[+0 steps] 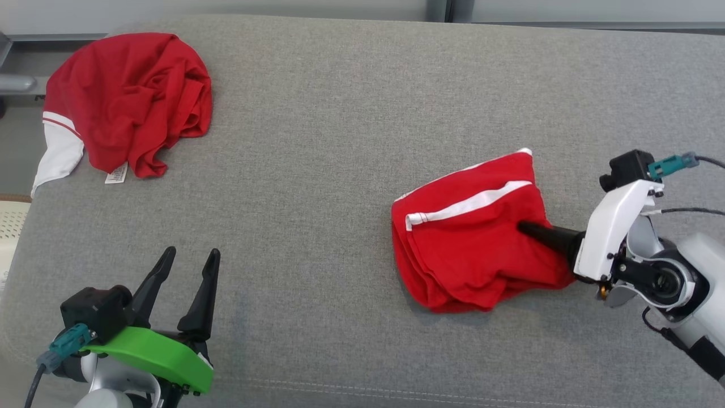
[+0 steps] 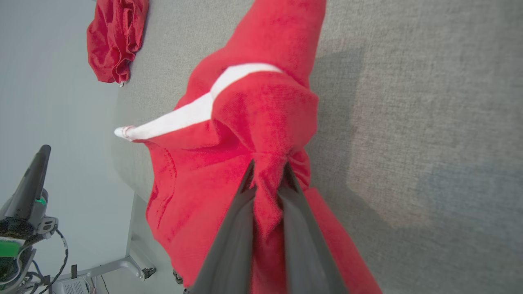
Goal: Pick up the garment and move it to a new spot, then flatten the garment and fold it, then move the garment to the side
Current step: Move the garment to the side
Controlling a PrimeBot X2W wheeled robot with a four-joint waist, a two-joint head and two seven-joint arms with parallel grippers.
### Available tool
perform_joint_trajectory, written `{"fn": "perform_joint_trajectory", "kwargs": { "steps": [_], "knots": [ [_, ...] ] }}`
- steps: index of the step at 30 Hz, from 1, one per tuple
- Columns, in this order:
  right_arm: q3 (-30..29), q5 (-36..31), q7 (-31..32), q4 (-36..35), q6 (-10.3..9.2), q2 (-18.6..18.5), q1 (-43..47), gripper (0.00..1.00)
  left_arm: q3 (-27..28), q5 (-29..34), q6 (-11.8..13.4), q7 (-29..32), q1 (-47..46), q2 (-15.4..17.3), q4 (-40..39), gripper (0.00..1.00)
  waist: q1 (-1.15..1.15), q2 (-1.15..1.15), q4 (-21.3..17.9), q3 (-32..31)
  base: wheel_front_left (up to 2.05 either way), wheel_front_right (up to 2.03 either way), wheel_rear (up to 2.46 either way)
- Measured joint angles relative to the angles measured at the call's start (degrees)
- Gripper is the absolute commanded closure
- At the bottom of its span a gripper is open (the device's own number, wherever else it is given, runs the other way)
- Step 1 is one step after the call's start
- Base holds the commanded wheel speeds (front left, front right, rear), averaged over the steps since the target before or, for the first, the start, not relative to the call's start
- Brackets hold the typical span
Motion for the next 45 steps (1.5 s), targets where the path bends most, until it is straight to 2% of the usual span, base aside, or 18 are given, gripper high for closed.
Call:
{"fn": "perform_joint_trajectory", "kwargs": {
  "steps": [7,15,21,33,45],
  "knots": [
    [0.29,-3.92,3.57,-0.11,-0.21,-5.88,-4.97,1.00,-0.05,-0.05,0.00,-0.14,-0.01,-0.07,-0.93,0.00,0.00,0.00,-0.69,1.14,0.00,0.00,0.00],
    [-2.29,-6.22,4.79,3.43,-2.15,-11.10,-8.94,1.00,-0.52,0.74,0.00,-0.12,-0.15,0.04,-4.13,0.00,0.00,0.00,-2.33,3.41,0.00,0.00,0.00],
    [-2.99,-7.51,4.93,5.14,-2.72,-10.85,-11.26,1.00,-0.51,2.05,0.00,0.14,-0.77,0.57,-5.81,0.00,0.00,0.00,-4.50,4.85,0.00,0.00,0.00],
    [-3.11,-10.60,1.98,9.45,-3.66,-9.45,-12.41,1.00,-0.59,3.38,0.01,2.52,-2.79,2.07,-8.42,0.00,0.00,0.00,-11.90,7.73,0.00,0.00,0.00],
    [-7.01,-15.36,-1.67,13.44,-4.17,-12.90,-19.37,1.00,-1.52,5.82,0.07,7.27,-6.39,3.04,-13.05,0.00,0.00,0.00,-16.17,14.22,0.00,0.00,0.00]
  ]
}}
